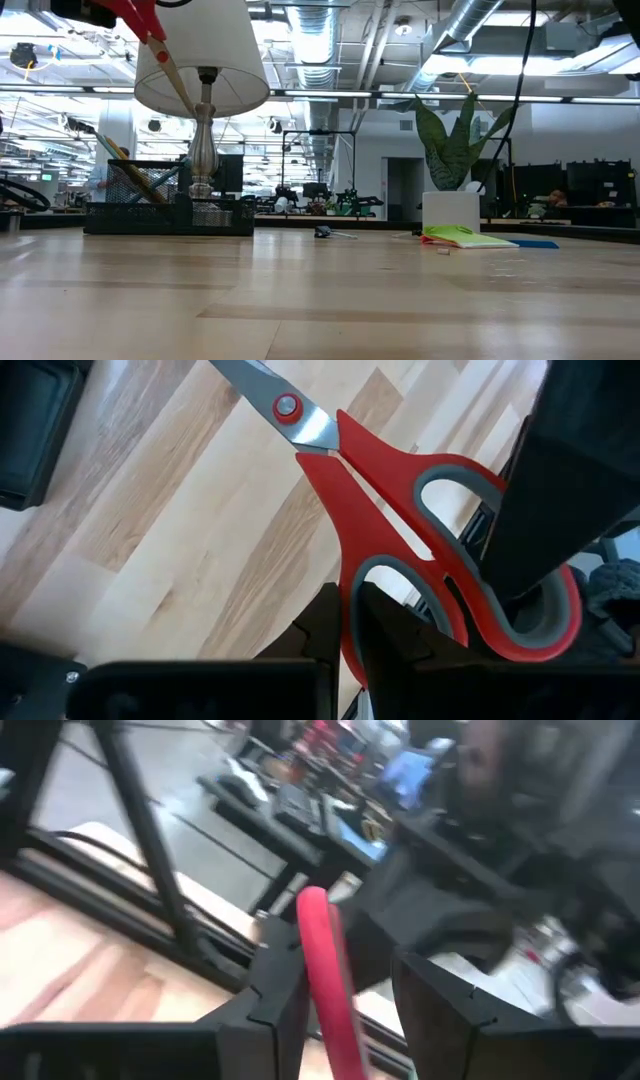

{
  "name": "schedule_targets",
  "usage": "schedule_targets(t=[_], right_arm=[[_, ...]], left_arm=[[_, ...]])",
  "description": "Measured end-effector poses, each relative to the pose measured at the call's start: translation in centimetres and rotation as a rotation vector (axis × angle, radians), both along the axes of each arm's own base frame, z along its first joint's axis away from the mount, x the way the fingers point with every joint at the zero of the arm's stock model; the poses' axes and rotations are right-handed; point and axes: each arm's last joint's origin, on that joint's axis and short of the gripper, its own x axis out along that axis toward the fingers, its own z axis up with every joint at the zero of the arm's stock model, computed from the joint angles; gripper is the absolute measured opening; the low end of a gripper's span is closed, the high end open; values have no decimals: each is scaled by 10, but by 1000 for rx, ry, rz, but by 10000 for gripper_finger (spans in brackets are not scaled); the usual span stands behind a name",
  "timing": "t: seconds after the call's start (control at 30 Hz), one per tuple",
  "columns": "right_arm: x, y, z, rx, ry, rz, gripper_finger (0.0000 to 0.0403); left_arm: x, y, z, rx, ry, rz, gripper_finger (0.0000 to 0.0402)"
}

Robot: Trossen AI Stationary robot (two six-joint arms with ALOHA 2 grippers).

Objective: Pick and place office supplies into organizer
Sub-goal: Put the red scissors into the black desk organizer

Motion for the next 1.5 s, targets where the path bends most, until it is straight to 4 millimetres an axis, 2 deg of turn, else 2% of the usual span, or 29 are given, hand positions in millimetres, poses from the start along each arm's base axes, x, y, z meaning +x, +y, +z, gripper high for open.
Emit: schedule_targets(t=[0.3, 0.53, 0.73, 0.87, 1.0, 1.13, 1.3, 1.43, 1.5], right_arm=[[3, -10, 0, 1, 3, -4, 104], [3, -13, -2, -3, 44, 46, 27], [2, -14, -9, 56, 97, -24, 32], [4, -22, -10, 94, 105, -52, 30], [7, -39, -10, 182, 93, -93, 25], [12, -64, -6, 221, 55, -93, 25], [18, -103, 8, 315, -76, 42, 27], [19, -135, 20, 379, -251, 142, 26], [22, -149, 14, 391, -332, 174, 26]], left_arm=[[3, -1, 1, -6, -34, 2, 12], [6, 1, 2, 77, -87, 9, 39], [8, 3, 3, 138, -110, 43, 67], [6, 5, 4, 185, -109, 19, 71], [0, 9, 18, 323, -124, 53, 72], [-8, 2, 39, 426, -228, 15, 72], [-20, -21, 62, 550, -368, -110, 73], [-32, -45, 63, 746, -457, -227, 73], [-38, -58, 60, 849, -501, -272, 73]])
